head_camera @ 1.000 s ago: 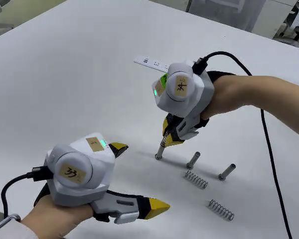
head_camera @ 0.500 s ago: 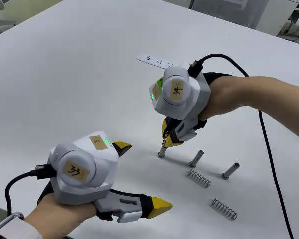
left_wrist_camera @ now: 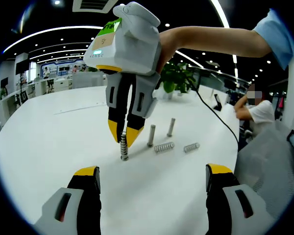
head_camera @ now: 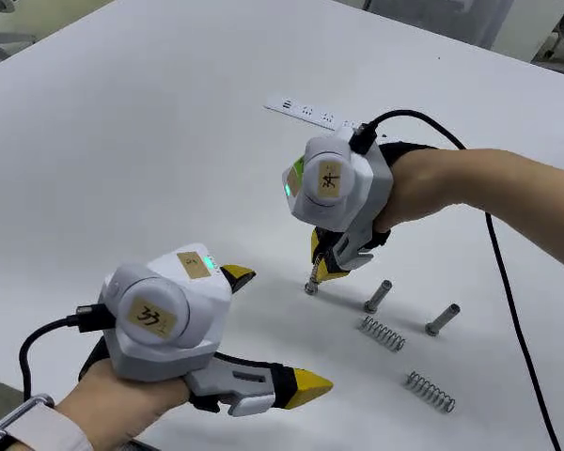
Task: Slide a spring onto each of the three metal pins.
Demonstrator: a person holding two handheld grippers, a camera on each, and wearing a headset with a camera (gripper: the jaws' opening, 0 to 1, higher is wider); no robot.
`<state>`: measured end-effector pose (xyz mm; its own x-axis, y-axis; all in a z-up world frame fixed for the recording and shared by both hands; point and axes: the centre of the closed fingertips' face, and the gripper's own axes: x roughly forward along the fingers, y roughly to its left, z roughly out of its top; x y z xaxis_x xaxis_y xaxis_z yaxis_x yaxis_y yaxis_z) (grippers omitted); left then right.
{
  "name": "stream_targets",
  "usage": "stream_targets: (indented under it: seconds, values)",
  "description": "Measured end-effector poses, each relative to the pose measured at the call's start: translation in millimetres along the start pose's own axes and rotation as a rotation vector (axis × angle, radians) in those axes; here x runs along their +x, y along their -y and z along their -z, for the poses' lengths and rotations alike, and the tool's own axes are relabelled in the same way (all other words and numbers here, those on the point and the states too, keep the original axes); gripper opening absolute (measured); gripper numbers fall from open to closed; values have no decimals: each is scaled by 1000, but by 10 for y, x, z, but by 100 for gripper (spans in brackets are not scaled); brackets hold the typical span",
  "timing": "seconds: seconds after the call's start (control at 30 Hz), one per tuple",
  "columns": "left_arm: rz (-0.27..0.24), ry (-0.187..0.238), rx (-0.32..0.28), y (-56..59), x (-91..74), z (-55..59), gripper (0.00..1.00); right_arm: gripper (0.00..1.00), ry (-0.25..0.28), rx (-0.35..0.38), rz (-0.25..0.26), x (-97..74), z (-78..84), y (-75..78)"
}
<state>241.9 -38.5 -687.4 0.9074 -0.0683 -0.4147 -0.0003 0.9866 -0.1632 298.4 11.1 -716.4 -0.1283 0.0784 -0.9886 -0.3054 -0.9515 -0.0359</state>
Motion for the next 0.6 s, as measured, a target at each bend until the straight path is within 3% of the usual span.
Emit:
stream_targets:
  seconds: [0.23, 0.6]
  values:
    - [10, -6, 0, 28, 14, 9, 90, 13, 0, -1, -2, 62, -8, 19]
    - [16, -8, -4, 35, 19, 19, 90, 16, 7, 3, 4, 28, 0, 43]
